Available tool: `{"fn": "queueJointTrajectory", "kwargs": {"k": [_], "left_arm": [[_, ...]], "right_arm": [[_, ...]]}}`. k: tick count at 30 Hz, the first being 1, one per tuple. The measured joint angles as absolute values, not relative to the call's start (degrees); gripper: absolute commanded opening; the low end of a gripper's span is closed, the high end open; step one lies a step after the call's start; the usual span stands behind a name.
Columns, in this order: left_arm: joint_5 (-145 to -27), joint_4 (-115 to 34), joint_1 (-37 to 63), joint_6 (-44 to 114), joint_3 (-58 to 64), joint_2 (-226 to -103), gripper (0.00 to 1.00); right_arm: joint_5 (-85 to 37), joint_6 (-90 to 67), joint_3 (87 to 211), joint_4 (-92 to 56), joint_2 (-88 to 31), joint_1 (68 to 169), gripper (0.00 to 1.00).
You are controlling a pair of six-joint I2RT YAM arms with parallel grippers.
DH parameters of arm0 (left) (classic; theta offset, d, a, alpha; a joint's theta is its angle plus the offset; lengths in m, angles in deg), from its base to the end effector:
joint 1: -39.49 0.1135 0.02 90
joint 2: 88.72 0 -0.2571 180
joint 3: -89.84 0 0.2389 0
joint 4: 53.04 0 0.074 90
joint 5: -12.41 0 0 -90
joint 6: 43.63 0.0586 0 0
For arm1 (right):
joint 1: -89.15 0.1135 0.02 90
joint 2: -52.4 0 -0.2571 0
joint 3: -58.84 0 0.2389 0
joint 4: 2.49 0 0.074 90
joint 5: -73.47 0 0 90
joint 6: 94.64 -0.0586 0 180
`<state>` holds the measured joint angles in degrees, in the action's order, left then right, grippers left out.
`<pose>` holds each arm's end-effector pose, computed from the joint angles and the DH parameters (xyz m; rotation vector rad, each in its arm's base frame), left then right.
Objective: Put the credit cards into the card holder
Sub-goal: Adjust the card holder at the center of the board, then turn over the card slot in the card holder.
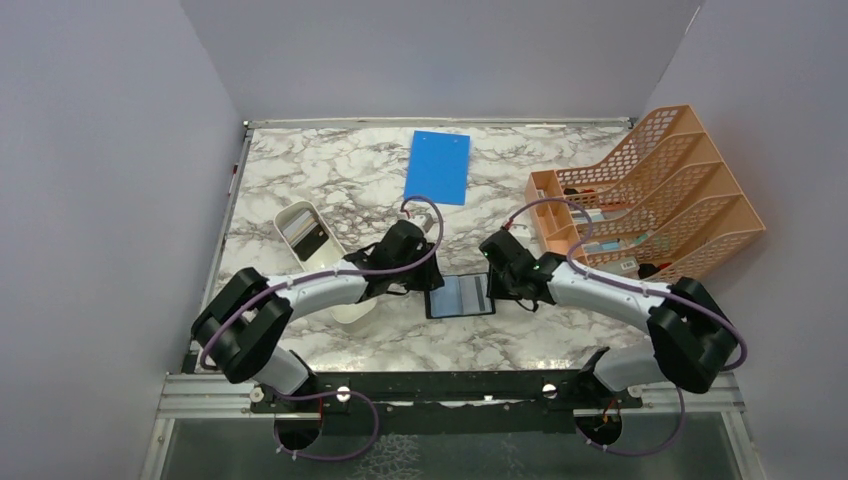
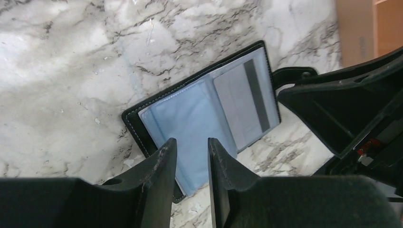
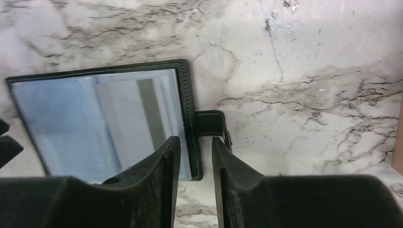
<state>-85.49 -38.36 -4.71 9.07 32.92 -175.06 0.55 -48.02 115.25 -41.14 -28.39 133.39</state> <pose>0.2141 -0.2195 0.1608 0.2231 2.4881 -0.8208 0.1950 0.1659 0.1528 0.0740 2.5970 0.1497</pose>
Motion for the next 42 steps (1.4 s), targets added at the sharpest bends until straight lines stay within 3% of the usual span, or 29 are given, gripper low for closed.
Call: {"fn": "queueJointTrajectory", "kwargs": {"k": [9, 17, 25, 30, 38, 42], "left_arm": [[-77.1, -33.3, -4.3, 10.8, 33.0, -155.8, 0.33], [-64.9, -25.0, -4.0, 13.9, 33.8, -131.6, 0.33], [-56.2, -18.3, -4.0, 15.7, 37.8, -116.2, 0.33], [-54.2, -15.6, -4.0, 16.1, 38.7, -114.5, 0.34], [-54.0, -15.1, -4.0, 16.7, 38.7, -116.7, 0.34], [-54.0, -15.0, -4.0, 16.6, 38.7, -117.5, 0.34]], "right_arm": [[-2.8, -47.2, 120.8, -41.5, -21.7, 138.0, 0.48], [-2.1, -49.0, 128.8, -41.7, -34.3, 145.2, 0.55], [1.4, -49.8, 135.7, -43.9, -46.5, 148.2, 0.59], [2.6, -49.8, 136.5, -44.8, -49.4, 148.2, 0.52], [3.7, -50.2, 137.4, -44.1, -50.4, 148.4, 0.26], [3.8, -50.7, 137.2, -43.6, -50.4, 148.4, 0.22]]}}
